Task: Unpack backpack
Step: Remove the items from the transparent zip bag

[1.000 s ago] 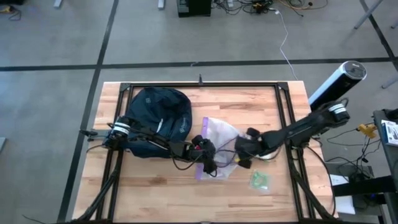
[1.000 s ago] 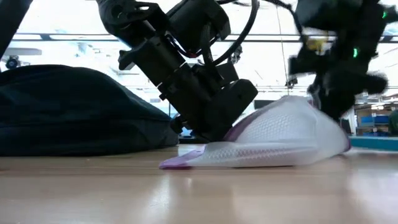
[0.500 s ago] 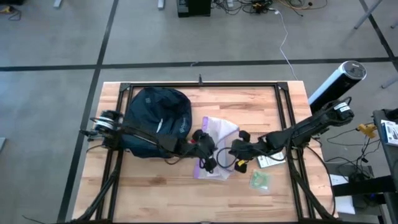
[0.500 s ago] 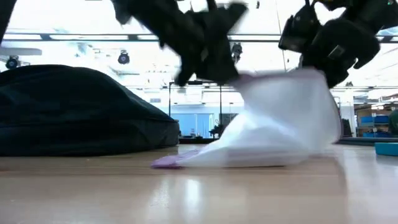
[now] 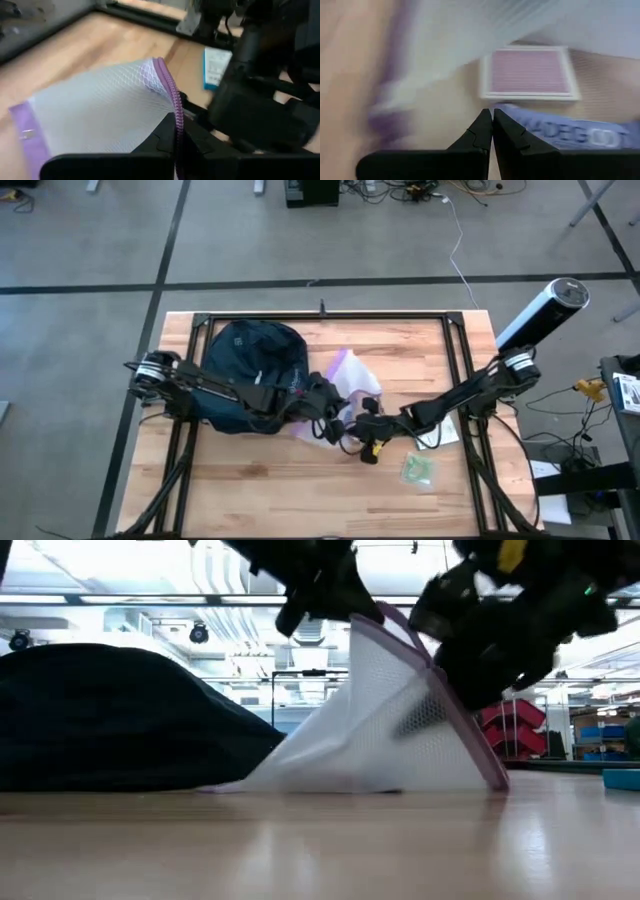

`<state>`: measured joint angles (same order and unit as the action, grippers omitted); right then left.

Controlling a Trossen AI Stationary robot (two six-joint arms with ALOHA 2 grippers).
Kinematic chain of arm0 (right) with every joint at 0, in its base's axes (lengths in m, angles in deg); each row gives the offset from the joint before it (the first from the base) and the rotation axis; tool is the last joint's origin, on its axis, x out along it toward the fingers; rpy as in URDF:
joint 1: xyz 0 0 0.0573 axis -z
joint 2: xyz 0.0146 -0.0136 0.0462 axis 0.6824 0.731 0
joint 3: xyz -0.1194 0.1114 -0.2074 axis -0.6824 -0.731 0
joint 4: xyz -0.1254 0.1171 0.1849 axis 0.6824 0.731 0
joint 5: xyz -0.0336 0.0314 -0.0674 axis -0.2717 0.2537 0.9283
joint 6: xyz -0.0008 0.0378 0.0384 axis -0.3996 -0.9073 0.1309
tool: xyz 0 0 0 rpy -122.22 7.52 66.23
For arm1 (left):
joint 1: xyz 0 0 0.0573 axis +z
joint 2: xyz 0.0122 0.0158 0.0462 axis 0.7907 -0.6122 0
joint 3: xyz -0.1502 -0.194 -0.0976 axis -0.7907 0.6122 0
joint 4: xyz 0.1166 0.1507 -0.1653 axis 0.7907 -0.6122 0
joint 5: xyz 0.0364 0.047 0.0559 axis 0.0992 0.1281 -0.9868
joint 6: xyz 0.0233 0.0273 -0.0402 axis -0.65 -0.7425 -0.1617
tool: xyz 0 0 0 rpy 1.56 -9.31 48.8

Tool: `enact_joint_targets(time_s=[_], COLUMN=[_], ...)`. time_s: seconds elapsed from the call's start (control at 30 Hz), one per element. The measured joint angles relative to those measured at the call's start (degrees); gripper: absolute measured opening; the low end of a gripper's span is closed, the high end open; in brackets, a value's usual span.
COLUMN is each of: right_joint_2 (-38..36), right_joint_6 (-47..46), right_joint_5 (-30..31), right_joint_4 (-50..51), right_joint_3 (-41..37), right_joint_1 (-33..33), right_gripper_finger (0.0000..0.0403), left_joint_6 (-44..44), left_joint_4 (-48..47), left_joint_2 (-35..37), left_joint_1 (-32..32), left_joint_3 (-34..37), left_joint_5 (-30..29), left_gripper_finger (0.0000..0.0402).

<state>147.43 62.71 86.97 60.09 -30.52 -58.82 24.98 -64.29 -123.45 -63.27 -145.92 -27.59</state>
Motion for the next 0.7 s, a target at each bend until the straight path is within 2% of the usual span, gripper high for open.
enact_joint_targets(time_s=[0.13,0.3,0.4,0.47,0.57,0.7], right_joint_2=[2.78,4.67,4.50,2.93,0.62,1.21], right_joint_6=[-0.07,0.18,0.98,1.67,3.89,5.80], right_joint_5=[6.10,2.75,-6.16,-9.98,-9.49,-8.74], right_joint_4=[-0.23,0.98,3.78,6.83,5.12,-3.19], right_joint_3=[1.20,1.92,2.00,1.94,1.91,1.93], right_joint_1=[2.10,4.93,5.97,5.91,5.12,6.08], right_gripper_finger=[0.0000,0.0000,0.0000,0.0000,0.0000,0.0000], left_joint_6=[1.91,2.74,3.65,4.16,4.15,4.08], left_joint_4=[-0.48,-1.74,-4.49,-5.69,-5.76,-2.84], left_joint_2=[-2.44,-4.38,-4.73,-4.73,-4.48,-3.34], left_joint_1=[-0.23,-0.23,-0.30,-0.30,-0.30,-0.46], left_joint_3=[0.00,-0.09,-0.09,-0.09,-0.09,-0.09], left_joint_5=[2.06,2.60,2.69,2.69,2.70,2.75], left_gripper_finger=[0.0000,0.0000,0.0000,0.0000,0.0000,0.0000])
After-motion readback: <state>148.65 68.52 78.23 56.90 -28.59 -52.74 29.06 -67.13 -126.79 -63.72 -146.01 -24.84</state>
